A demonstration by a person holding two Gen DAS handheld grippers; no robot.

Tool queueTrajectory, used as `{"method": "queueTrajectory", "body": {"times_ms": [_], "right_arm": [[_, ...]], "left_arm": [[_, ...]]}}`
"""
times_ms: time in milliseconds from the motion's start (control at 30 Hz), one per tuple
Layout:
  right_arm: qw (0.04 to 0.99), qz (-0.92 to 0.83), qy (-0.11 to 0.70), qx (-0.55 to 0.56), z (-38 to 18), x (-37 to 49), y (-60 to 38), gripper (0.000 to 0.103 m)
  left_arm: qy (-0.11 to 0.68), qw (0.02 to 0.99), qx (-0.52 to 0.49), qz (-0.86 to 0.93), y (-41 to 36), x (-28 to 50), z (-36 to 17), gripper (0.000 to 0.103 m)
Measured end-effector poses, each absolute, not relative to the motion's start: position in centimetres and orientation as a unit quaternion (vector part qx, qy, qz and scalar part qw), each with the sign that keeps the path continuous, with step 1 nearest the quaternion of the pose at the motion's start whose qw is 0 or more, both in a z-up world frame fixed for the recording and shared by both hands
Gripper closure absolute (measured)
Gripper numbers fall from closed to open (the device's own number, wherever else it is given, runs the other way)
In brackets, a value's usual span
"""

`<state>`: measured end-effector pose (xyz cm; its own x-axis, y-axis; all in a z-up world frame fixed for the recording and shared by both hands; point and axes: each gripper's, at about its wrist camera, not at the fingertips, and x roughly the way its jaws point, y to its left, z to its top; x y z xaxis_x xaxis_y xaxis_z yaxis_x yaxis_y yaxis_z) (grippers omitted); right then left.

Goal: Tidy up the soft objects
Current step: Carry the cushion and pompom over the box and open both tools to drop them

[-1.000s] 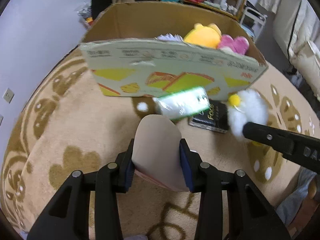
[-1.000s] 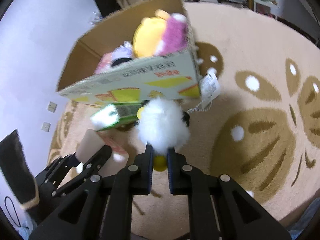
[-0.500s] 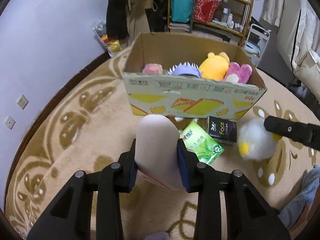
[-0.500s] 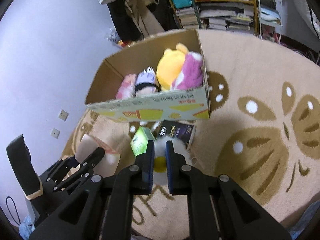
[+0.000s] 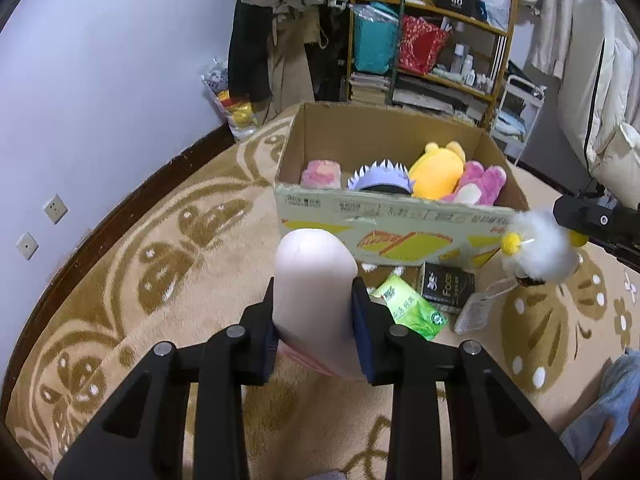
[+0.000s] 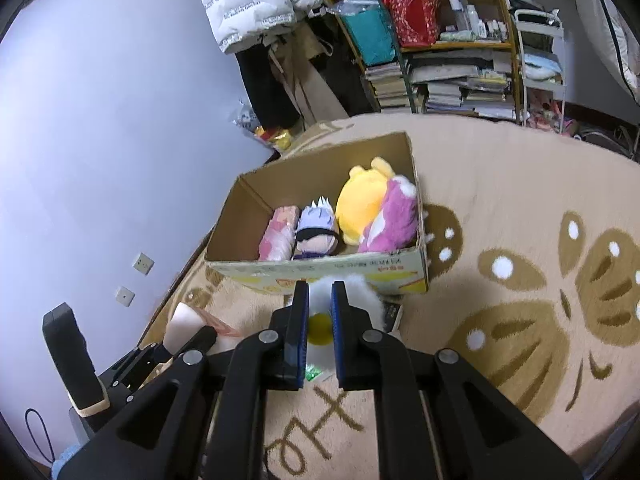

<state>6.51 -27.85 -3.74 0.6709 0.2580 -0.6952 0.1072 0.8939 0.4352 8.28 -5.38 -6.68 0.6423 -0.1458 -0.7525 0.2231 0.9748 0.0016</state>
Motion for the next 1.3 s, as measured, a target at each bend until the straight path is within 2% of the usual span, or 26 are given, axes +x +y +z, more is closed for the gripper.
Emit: {"method": "queueTrajectory", "body": {"times_ms": [433,633,800,1000,1300], "right_arm": [[0.927,0.058,0.303,0.211,0.9,7.1,-27.9,0.092],[0.934,0.059,0.281,0.210,2.0,8.8,-28.2,0.092],[0.957,0.043,0.235,0.166,3.8,9.8,-28.3,0.092],[0.961,0.025,0.252,0.114,3.2,12.2,-27.5,0.092],[0.945,0.020,0.308,0.110,-0.8,14.7,-27.1,0.092]], "left_arm": [[0.333,0.935,0.060,-0.109,-5.7,7.9,-3.1,0.073],[0.306,0.944,0.064,-0.101,-6.0,9.7,-1.8,0.073],[0.285,0.950,0.077,-0.100,-6.8,11.4,-0.8,0.072],[0.264,0.955,0.093,-0.099,-7.9,13.6,0.0,0.072],[0.295,0.945,0.083,-0.116,-8.6,17.0,-1.3,0.071]]}}
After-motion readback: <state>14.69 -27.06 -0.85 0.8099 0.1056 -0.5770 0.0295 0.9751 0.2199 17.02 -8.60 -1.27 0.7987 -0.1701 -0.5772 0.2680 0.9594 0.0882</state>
